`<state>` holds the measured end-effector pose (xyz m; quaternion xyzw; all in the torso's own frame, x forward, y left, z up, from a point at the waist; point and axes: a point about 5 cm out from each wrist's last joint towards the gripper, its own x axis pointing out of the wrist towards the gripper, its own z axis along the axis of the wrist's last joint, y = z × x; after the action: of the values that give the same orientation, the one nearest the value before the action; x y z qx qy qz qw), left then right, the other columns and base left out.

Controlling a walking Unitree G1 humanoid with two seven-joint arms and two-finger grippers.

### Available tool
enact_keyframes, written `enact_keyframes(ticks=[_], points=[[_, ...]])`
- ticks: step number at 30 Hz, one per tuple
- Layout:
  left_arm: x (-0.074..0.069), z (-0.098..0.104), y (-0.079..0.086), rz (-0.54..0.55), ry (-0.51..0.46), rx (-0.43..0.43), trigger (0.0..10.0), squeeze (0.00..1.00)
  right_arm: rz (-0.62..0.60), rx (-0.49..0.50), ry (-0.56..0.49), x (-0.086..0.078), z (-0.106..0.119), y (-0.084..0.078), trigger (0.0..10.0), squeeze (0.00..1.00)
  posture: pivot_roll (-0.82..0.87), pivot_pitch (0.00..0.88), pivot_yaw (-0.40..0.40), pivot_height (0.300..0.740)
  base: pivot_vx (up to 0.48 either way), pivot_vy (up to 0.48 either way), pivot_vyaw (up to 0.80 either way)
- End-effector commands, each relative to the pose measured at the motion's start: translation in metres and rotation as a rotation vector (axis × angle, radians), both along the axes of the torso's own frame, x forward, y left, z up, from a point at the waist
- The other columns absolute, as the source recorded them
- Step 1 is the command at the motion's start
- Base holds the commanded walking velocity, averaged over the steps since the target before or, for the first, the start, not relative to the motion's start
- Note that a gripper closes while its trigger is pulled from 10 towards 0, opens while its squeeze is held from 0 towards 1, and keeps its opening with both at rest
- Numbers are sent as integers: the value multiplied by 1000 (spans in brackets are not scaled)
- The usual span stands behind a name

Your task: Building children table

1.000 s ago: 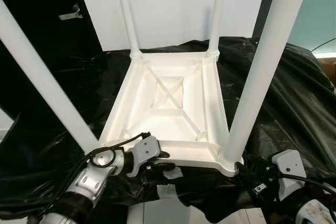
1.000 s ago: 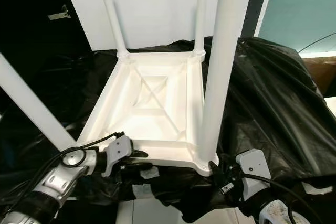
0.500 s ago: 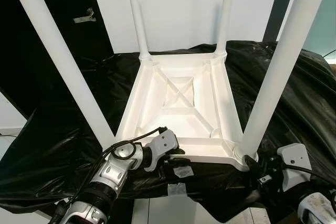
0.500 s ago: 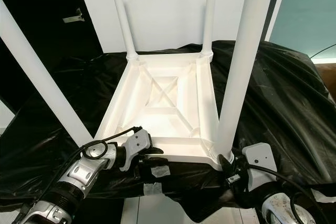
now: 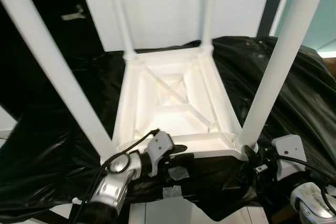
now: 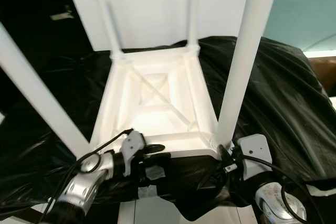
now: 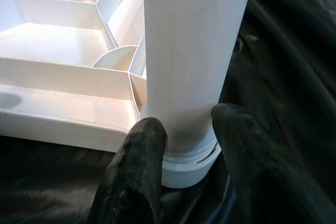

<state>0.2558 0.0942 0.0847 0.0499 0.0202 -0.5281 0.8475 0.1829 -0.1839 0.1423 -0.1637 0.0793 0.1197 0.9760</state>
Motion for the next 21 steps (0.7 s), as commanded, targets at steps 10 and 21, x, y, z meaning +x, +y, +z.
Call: enact_keyframes(ticks=[10,21], points=[[-1,46,29,284,-202,-351,10000,43,-10,15,-5,9,-9,12,10000,0,-13,0,24,740,0,0,0],[-21,46,40,238,-170,-432,10000,1000,-54,8,-23,10,-11,10,10000,0,-16,0,26,740,0,0,0]])
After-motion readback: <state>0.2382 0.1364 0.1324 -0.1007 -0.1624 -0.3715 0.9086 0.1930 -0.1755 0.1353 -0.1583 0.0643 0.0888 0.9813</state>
